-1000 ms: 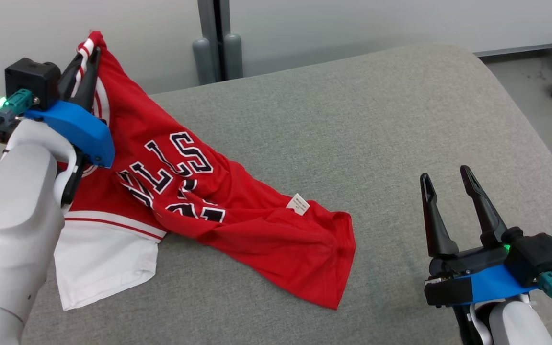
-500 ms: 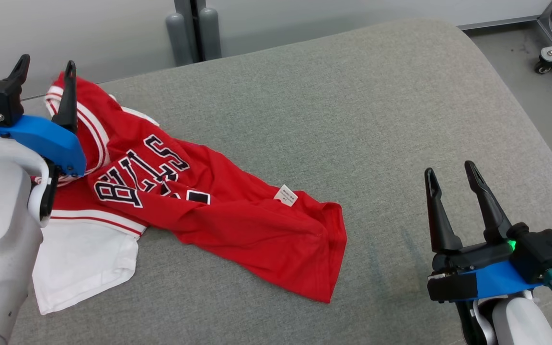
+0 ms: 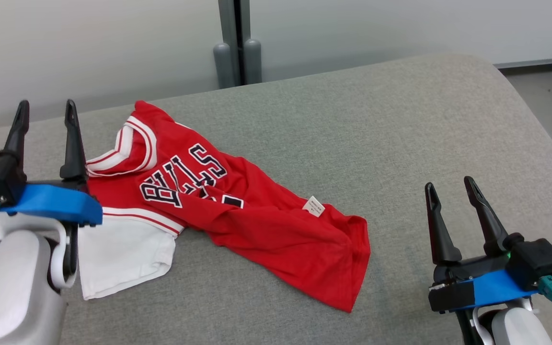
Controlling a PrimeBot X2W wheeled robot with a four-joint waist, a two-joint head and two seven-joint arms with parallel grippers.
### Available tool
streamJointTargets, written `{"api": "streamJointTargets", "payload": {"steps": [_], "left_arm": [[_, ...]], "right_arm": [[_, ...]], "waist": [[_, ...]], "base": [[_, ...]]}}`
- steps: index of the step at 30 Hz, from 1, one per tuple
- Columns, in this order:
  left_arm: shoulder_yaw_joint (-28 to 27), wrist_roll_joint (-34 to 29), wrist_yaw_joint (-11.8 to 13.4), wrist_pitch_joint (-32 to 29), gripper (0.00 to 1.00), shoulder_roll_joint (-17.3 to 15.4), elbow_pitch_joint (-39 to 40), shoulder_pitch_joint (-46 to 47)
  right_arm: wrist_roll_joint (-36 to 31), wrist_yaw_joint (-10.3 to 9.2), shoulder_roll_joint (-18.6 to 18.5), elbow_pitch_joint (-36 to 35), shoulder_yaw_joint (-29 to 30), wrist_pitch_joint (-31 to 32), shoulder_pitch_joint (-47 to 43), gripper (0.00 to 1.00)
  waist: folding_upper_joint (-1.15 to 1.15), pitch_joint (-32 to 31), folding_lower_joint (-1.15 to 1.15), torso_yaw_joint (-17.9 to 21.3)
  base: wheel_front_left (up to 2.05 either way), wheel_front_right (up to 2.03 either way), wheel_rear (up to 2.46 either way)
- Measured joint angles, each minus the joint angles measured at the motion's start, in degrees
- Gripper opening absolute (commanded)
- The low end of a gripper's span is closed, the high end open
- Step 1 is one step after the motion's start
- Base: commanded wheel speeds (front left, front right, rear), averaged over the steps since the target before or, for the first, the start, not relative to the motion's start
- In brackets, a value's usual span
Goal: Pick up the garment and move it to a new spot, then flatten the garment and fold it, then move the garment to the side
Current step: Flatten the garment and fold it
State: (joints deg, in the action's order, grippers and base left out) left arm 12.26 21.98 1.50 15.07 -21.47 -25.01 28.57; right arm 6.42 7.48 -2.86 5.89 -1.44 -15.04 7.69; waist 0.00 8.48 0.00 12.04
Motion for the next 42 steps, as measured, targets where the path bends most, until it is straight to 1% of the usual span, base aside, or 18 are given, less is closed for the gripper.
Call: {"api": "streamJointTargets", "payload": {"steps": [3, 10, 18, 23, 28, 36, 42], "left_arm": [[-3.09, -2.01, 0.22, 0.0, 1.0, 1.4, 4.34, -5.05], [-7.54, -6.03, 0.18, 0.0, 1.0, 5.12, 11.98, -14.93], [-9.56, -9.43, -0.36, 0.0, 1.0, 8.91, 16.34, -24.69], [-10.37, -10.34, -0.77, -0.01, 1.0, 10.59, 17.39, -27.59], [-11.65, -11.0, -1.14, -0.01, 1.0, 12.28, 17.75, -29.91], [-13.1, -12.45, -2.33, -0.01, 1.0, 13.95, 17.27, -31.43], [-13.7, -13.14, -2.93, 0.0, 1.0, 14.64, 17.36, -31.43]], "right_arm": [[-0.16, 0.0, 0.0, 0.37, 0.2, 0.0, -0.26, 1.0], [-0.26, 0.0, 0.0, 1.14, 1.35, 0.0, -1.59, 1.0], [-0.79, 0.0, 0.0, 2.65, 2.42, 0.0, -2.72, 1.0], [-1.26, 0.0, 0.01, 3.75, 3.01, 0.0, -3.26, 1.0], [-1.31, 0.0, 0.0, 5.41, 3.2, 0.0, -3.31, 1.0], [-1.51, 0.0, 0.01, 8.12, 3.16, 0.0, -3.47, 1.0], [-3.64, 0.0, 0.01, 11.07, 2.97, 0.36, -1.27, 1.0]], "waist": [[0.0, -1.02, 0.0, -1.28], [0.0, -2.65, 0.0, -4.58], [0.0, -4.12, 0.0, -8.47], [0.0, -4.89, 0.0, -10.77], [0.0, -5.76, 0.0, -12.16], [0.0, -6.78, 0.0, -12.6], [0.0, -6.83, 0.01, -12.56]], "base": [[0.0, 0.0, 0.0], [0.0, 0.0, 0.0], [0.0, 0.0, 0.0], [0.0, 0.0, 0.0], [0.0, 0.0, 0.0], [0.0, 0.0, 0.0], [0.0, 0.0, 0.0]]}}
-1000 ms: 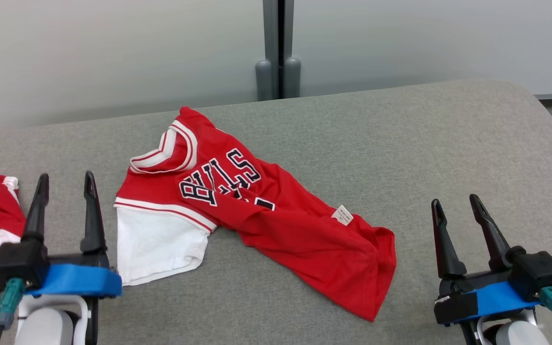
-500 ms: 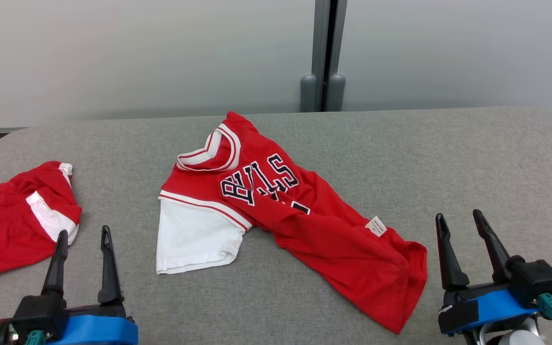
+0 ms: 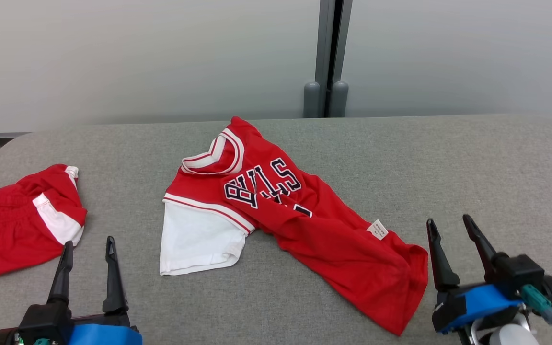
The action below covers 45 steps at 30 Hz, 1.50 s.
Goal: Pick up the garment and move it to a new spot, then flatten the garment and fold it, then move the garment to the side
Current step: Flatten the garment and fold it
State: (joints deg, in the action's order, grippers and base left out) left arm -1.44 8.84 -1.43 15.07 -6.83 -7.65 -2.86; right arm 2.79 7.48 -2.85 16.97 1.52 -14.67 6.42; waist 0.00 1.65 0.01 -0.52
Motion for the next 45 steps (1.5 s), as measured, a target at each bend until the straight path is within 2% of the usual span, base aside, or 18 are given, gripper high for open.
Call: {"api": "streamJointTargets", "payload": {"steps": [7, 28, 29, 30, 31, 35, 37, 45], "left_arm": [[0.05, -1.0, -0.64, -0.01, 1.0, 1.35, 0.18, 0.51], [-0.56, -2.37, -2.74, 0.0, 1.0, 3.1, -1.03, 4.19], [-0.54, -2.38, -2.89, 0.0, 1.0, 3.15, -1.11, 4.3], [-0.54, -2.38, -2.99, 0.0, 1.0, 3.22, -1.23, 4.3], [-0.57, -2.4, -3.0, -0.01, 1.0, 3.27, -1.31, 4.3], [-0.94, -2.47, -3.07, 0.0, 1.0, 3.37, -1.52, 4.27], [-1.0, -2.48, -3.13, -0.01, 1.0, 3.45, -1.89, 4.18], [-0.97, -2.43, -3.23, 0.0, 1.0, 3.65, -2.49, 3.51]], "right_arm": [[-2.9, 0.0, -0.02, 6.69, 1.1, 1.98, 5.29, 1.0], [-4.92, 0.01, -1.83, 37.45, 0.86, 1.04, 15.74, 1.0], [-4.63, 0.01, -1.85, 38.5, 0.68, 1.04, 16.4, 0.85], [-4.17, 0.0, -1.82, 39.44, 0.31, 1.0, 17.03, 0.15], [-3.71, 0.0, -1.8, 40.16, -0.07, 0.94, 17.59, 0.0], [-2.7, 0.01, -1.87, 41.35, -1.07, 0.44, 18.92, 0.0], [-1.33, 0.01, -3.04, 40.31, -1.42, 0.02, 20.03, 0.0], [2.13, 0.01, -5.52, 26.25, -3.3, -0.32, 22.96, 0.0]], "waist": [[0.0, 1.03, -0.01, -0.41], [0.0, 5.36, -0.01, -3.99], [0.0, 5.39, -0.01, -4.13], [0.0, 5.38, -0.01, -4.22], [0.0, 5.33, -0.01, -4.24], [0.0, 5.02, -0.01, -4.07], [0.0, 4.32, -0.01, -3.96], [0.0, 1.71, -0.01, -3.85]], "base": [[0.0, 0.0, 0.0], [0.0, 0.0, 0.0], [0.0, 0.0, 0.0], [0.0, 0.0, 0.0], [0.0, 0.0, 0.0], [0.0, 0.0, 0.0], [0.0, 0.0, 0.0], [0.0, 0.0, 0.0]]}}
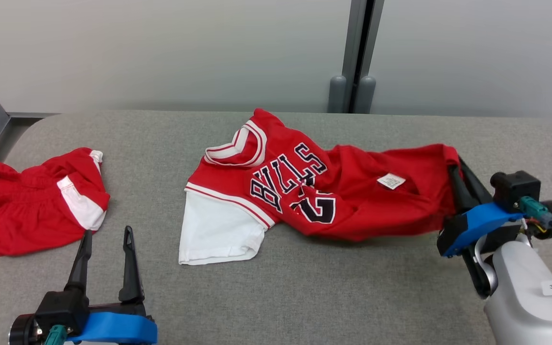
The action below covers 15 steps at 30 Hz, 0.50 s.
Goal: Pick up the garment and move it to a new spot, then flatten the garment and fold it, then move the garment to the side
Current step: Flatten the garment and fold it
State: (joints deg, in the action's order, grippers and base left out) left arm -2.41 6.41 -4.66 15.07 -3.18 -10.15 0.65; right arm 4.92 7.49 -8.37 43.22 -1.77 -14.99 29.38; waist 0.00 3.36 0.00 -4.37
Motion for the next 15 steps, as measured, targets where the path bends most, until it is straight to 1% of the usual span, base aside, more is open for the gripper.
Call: {"api": "streamJointTargets", "payload": {"steps": [6, 10, 15], "left_arm": [[-0.05, 0.09, -0.11, 0.0, 1.0, 0.12, -0.09, -0.87], [-0.12, 0.23, -0.1, 0.0, 1.0, 0.16, 0.08, -1.29], [-0.49, 0.49, 0.09, 0.0, 1.0, 0.2, 0.52, -1.61]], "right_arm": [[3.34, 0.0, -0.38, -11.1, -2.1, -0.03, -1.18, 0.0], [4.98, 0.0, -0.44, -14.84, -3.68, -0.02, -3.85, 0.0], [6.51, 0.0, -0.45, -18.56, -3.94, -0.03, -5.76, 0.0]], "waist": [[0.0, -1.62, 0.0, 0.14], [0.0, -1.61, 0.0, 0.17], [0.0, -1.4, 0.0, 0.72]], "base": [[0.0, 0.0, 0.0], [0.0, 0.0, 0.0], [0.0, 0.0, 0.0]]}}
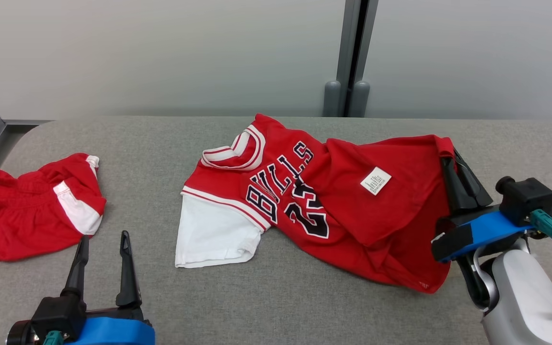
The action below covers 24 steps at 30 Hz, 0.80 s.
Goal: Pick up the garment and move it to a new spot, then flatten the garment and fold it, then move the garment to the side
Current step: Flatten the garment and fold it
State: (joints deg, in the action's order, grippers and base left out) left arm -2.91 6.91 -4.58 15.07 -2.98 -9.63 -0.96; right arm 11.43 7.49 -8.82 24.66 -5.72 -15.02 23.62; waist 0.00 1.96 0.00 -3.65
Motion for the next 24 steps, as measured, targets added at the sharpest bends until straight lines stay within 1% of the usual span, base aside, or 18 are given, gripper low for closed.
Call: {"api": "streamJointTargets", "payload": {"steps": [10, 15, 18, 24], "left_arm": [[-0.03, -0.01, 0.07, 0.0, 1.0, 0.02, 0.55, 0.08], [0.23, 0.1, 0.01, 0.0, 1.0, 0.03, 0.93, 1.47], [0.63, 0.16, 0.01, -0.01, 1.0, 0.03, 1.1, 2.12], [1.88, 0.63, -0.01, -0.01, 1.0, 0.05, 0.94, 4.64]], "right_arm": [[1.43, 0.0, -1.09, -2.78, 1.51, 1.01, -2.04, 0.0], [1.4, 0.0, -1.65, -2.04, 2.65, 1.38, -1.27, 0.0], [1.22, 0.0, -2.35, 1.2, 4.1, 1.78, 1.01, 0.0], [-0.09, 0.0, -5.13, 13.25, 6.6, 1.63, 7.98, 0.0]], "waist": [[0.0, 1.17, 0.0, 1.1], [0.0, 2.72, 0.0, 0.83], [0.0, 3.81, 0.0, 0.41], [0.0, 6.22, 0.0, -1.31]], "base": [[0.0, 0.0, 0.0], [0.0, 0.0, 0.0], [0.0, 0.0, 0.0], [0.0, 0.0, 0.0]]}}
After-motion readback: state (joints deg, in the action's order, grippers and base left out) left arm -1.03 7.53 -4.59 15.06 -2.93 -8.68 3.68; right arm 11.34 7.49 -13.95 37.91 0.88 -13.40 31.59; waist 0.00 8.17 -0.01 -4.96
